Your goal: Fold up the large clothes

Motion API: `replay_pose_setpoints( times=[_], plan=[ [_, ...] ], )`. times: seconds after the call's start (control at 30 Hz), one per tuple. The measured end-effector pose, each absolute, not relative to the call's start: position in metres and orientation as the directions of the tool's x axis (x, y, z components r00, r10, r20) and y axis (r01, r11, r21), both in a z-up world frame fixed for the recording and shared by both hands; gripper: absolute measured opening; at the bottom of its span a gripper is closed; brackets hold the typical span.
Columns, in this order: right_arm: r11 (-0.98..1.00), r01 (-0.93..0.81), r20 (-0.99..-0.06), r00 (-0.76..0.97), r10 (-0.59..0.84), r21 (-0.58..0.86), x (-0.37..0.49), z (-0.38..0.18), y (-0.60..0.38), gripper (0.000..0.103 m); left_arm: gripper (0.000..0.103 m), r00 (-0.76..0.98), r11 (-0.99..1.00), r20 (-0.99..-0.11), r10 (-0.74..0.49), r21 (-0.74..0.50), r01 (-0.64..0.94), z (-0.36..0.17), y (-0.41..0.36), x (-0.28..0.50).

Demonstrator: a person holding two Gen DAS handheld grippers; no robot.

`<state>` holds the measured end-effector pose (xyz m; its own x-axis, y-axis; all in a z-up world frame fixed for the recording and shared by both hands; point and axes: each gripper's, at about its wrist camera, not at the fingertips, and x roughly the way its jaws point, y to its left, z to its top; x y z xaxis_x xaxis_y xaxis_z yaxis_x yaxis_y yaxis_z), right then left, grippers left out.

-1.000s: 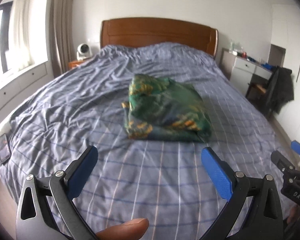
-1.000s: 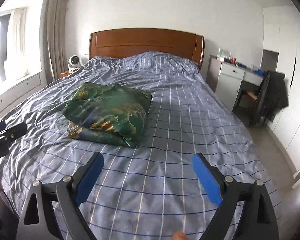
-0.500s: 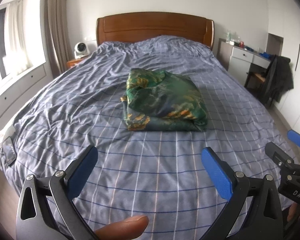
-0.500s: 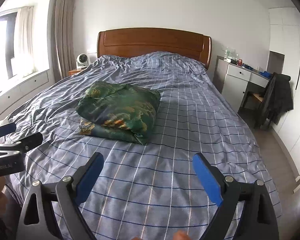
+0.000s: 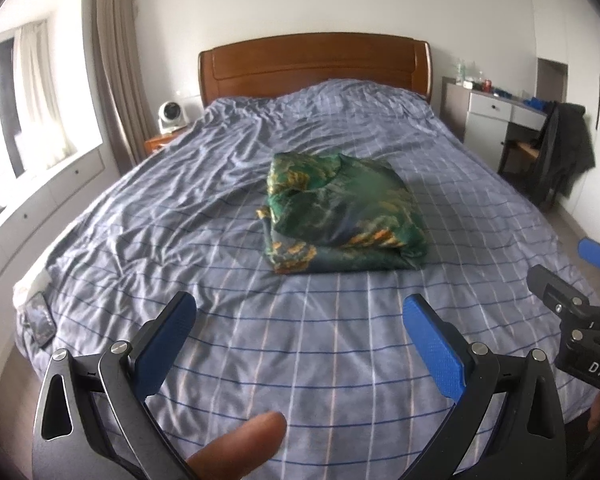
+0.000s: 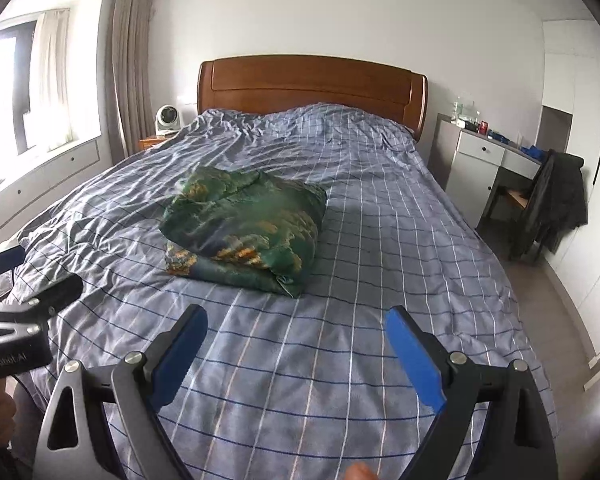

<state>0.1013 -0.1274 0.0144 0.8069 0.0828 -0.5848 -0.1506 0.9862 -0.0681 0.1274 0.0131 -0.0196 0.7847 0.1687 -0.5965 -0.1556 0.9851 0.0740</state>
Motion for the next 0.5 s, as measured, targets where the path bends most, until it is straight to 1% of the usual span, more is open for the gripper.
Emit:
replay_pose_setpoints(
  times=[0.27,0.5],
  plan=[
    [0.985,-0.155,-0.597,0.799,0.078,-0.079,0.1015,0.0128,-0.1188,0.092,0.103,0.767,0.981,-0.615,0.184,0.071,-0.178,-0.0221,0.0164,0.1286],
    [0.985,-0.152,-0.598,0.799,0.071,-0.085,0.1026,0.0117,-0.1191,0.092,0.103,0.769,0.980,-0.608,0.195,0.080,-0.185,-0.0203,0.0160,0.1276]
  ],
)
